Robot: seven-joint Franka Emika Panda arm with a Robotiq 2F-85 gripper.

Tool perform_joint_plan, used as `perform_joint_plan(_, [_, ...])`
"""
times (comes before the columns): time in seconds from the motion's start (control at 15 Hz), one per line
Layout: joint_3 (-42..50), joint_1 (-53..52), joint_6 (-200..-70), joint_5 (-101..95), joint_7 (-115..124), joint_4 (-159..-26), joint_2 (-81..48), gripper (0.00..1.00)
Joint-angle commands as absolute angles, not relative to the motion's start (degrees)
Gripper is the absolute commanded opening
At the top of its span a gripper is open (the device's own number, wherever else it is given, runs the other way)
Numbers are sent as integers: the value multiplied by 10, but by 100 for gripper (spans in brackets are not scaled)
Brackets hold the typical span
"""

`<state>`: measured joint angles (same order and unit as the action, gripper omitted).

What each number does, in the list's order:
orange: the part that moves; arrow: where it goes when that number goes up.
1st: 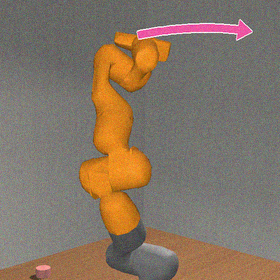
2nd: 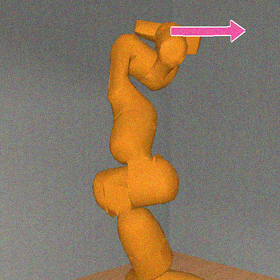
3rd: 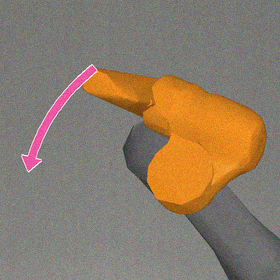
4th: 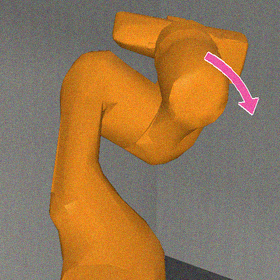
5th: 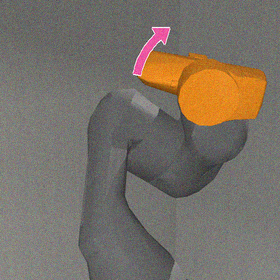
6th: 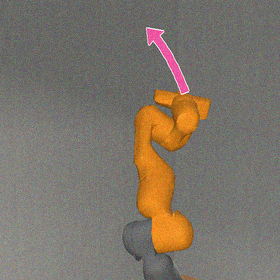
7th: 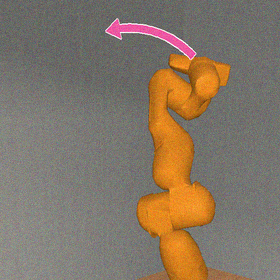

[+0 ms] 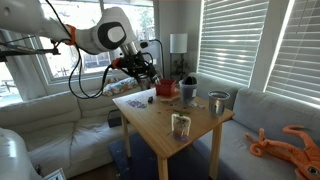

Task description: Pick up the small toy car and put it in the silver cup

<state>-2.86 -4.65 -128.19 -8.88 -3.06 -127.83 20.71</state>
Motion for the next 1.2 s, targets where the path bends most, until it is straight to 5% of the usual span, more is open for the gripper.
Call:
perform_joint_plan(0.0, [-43, -47, -1295, -80, -12, -1271, 188, 100])
perform_joint_plan(0.53, [-84, -86, -1416, -61, -25, -1245, 62, 100])
perform_joint_plan(1.13, [-76, -81, -1513, 229, -402, -1209, -29, 100])
